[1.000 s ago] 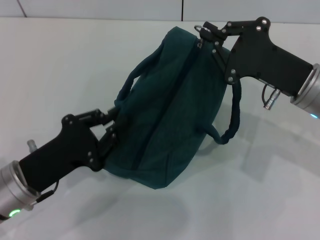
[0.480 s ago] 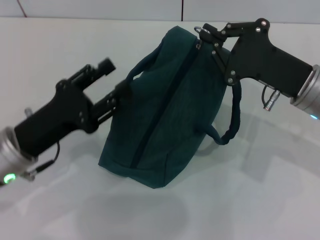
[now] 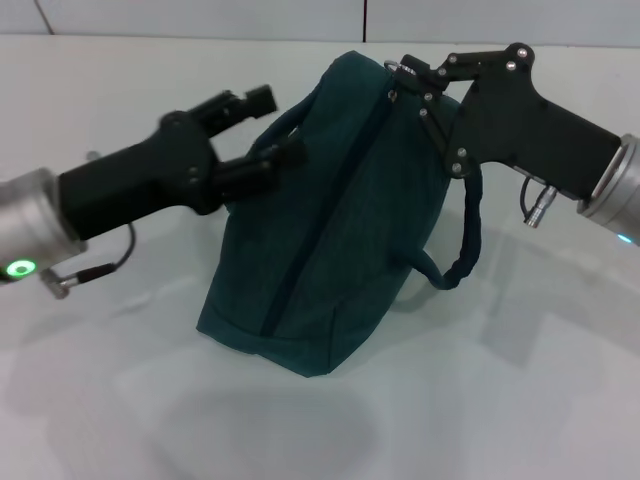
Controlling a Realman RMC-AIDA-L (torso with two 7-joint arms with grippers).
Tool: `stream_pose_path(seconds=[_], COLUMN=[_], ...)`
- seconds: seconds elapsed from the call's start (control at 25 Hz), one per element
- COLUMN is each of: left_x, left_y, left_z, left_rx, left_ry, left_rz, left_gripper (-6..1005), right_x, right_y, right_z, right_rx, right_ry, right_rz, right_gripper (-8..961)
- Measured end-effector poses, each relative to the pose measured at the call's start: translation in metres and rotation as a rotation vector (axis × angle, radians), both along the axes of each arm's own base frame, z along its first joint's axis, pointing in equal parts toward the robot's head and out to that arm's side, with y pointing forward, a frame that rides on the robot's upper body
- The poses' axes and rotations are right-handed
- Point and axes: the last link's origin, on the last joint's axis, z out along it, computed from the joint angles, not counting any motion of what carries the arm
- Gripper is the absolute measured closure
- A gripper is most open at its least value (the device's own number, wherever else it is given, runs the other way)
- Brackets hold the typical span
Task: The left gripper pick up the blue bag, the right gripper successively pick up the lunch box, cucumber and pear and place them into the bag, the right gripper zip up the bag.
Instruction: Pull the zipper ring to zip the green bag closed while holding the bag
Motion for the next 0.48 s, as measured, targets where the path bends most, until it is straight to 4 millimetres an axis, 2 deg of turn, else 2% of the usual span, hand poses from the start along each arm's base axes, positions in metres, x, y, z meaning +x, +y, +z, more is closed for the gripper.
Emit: stream_pose_path(seconds=[0.2,0.48], left_x=[0.003,0.001], left_y=[0.006,0.004], left_z=[-0.012,-0.020], left_rx=[-0.015,-0.011], left_ry=[0.054,0.085], left_rz=[0.011,0.012], left_gripper=[124,177], right_x=[0.000,0.003], right_y=[0.000,-0.001], right_z=[0.000,0.000], right_rx=[0.000,-0.002], right_ry=[0.001,0.003], right_rz=[-0.002,-0.011], right_gripper=[934,933])
